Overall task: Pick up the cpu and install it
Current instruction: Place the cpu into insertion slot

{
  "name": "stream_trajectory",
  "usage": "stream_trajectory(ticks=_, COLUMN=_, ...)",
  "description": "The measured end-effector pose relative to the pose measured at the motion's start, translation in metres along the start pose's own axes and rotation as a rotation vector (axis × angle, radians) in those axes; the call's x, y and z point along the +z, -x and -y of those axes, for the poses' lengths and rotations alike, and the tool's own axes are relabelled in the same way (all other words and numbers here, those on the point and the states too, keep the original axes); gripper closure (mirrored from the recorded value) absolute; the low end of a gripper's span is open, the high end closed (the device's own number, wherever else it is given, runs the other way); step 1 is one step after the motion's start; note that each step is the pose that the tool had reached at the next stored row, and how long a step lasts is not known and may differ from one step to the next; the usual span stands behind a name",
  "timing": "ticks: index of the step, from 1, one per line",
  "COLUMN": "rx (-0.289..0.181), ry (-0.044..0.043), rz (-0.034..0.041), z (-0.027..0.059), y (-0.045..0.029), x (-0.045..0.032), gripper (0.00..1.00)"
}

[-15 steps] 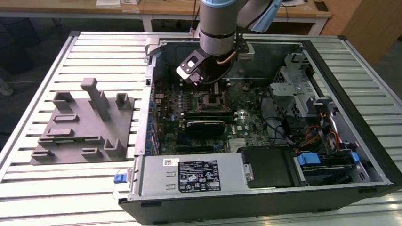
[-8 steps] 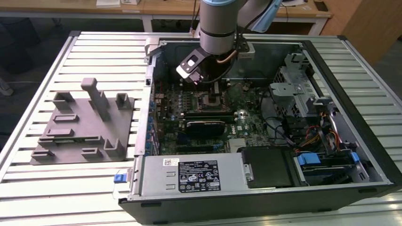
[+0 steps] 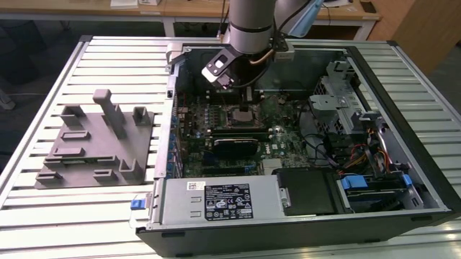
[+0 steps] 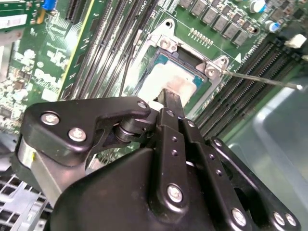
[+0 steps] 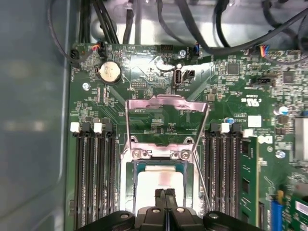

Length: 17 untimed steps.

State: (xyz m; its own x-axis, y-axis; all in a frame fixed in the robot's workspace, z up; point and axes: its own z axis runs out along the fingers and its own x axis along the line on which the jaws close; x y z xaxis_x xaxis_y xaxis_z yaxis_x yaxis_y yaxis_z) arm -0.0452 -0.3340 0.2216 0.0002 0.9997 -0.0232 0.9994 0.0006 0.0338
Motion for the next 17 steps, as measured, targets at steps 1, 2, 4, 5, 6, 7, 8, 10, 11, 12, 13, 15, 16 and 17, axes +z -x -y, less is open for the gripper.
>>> stream_trajectory(ticks=1, rx=0.000, ry=0.0000, rz=-0.0001, z=-0.0001, y=0.0000, x=-0.0033, gripper=0.89)
stream_trajectory(ticks=2, rx=0.000, ry=-0.0001, rz=0.0000, z=-0.0002, y=0.0001, x=-0.0066, gripper=0.89)
stream_trajectory(ticks=4, rx=0.000, ry=0.0000, rz=-0.0001, z=-0.0004, y=0.0003, x=-0.0126, gripper=0.89)
stream_trajectory(ticks=5, rx=0.000, ry=0.0000, rz=0.0001, z=-0.0005, y=0.0004, x=-0.0158, gripper=0.89)
stream_trajectory(ticks=6, rx=0.000, ry=0.0001, rz=-0.0001, z=-0.0006, y=0.0004, x=-0.0186, gripper=0.89)
stream_trajectory(ticks=7, rx=0.000, ry=0.0001, rz=-0.0001, z=-0.0007, y=0.0005, x=-0.0213, gripper=0.89)
stream_trajectory(ticks=8, rx=0.000, ry=0.0001, rz=0.0000, z=-0.0008, y=0.0005, x=-0.0238, gripper=0.89)
stream_trajectory(ticks=10, rx=0.000, ry=0.0002, rz=0.0000, z=-0.0010, y=0.0006, x=-0.0280, gripper=0.89)
stream_trajectory(ticks=11, rx=0.000, ry=0.0001, rz=0.0001, z=-0.0010, y=0.0007, x=-0.0298, gripper=0.89)
stream_trajectory(ticks=12, rx=0.000, ry=0.0002, rz=0.0000, z=-0.0010, y=0.0007, x=-0.0310, gripper=0.89)
stream_trajectory(ticks=13, rx=0.000, ry=0.0002, rz=0.0000, z=-0.0011, y=0.0007, x=-0.0317, gripper=0.89)
stream_trajectory(ticks=15, rx=0.000, ry=0.0004, rz=0.0000, z=-0.0011, y=0.0007, x=-0.0319, gripper=0.89)
stream_trajectory(ticks=16, rx=0.000, ry=0.0004, rz=-0.0001, z=-0.0011, y=0.0007, x=-0.0319, gripper=0.89)
stream_trajectory(ticks=17, rx=0.000, ry=0.0002, rz=0.0003, z=-0.0011, y=0.0007, x=-0.0320, gripper=0.89)
